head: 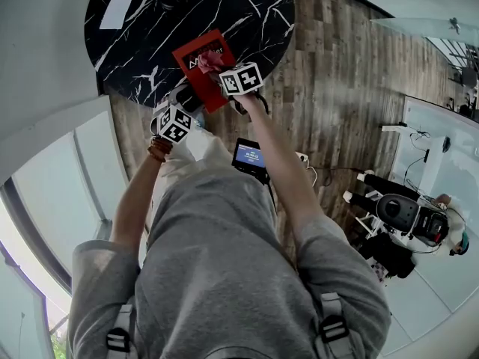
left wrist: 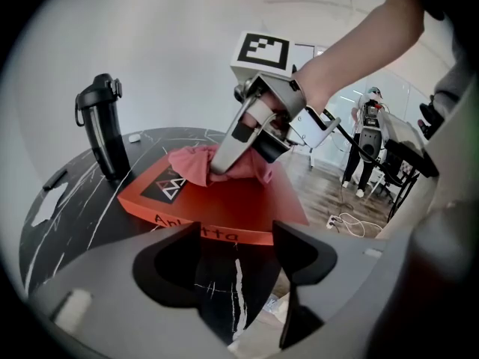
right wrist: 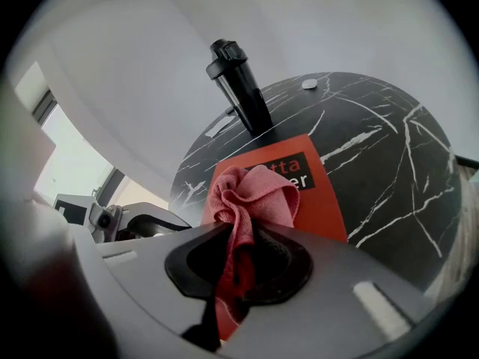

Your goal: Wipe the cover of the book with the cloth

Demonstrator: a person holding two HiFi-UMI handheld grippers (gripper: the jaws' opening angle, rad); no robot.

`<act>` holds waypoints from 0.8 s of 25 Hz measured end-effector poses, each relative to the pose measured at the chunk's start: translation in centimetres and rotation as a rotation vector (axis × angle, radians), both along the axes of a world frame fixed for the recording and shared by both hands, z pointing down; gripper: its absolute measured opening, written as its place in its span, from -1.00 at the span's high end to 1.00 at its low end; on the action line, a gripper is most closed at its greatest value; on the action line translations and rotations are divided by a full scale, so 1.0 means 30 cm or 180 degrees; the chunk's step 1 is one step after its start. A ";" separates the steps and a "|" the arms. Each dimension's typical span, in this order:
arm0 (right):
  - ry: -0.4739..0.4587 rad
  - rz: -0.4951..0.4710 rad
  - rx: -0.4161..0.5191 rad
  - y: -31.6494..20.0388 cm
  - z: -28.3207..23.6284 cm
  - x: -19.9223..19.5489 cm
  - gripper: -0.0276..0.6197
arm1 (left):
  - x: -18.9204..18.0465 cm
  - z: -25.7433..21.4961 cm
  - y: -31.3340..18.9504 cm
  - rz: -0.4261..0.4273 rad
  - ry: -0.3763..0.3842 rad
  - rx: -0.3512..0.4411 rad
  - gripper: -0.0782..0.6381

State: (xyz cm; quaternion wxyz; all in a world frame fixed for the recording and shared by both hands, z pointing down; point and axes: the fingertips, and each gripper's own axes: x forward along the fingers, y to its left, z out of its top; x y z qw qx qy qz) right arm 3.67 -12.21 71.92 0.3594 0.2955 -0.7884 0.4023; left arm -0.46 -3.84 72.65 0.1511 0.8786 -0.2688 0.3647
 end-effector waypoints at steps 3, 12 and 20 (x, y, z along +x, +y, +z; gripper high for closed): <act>-0.0096 0.0037 -0.0030 0.017 0.003 -0.020 0.73 | 0.002 0.000 0.002 0.0028 -0.0023 -0.0005 -0.01; -0.0202 -0.0066 -0.0102 0.055 -0.003 -0.077 0.73 | 0.004 -0.002 0.000 0.0049 -0.0042 -0.0062 0.00; -0.0328 -0.0245 -0.0199 0.107 -0.001 -0.151 0.73 | 0.008 0.000 -0.001 0.0100 -0.0072 -0.0119 -0.01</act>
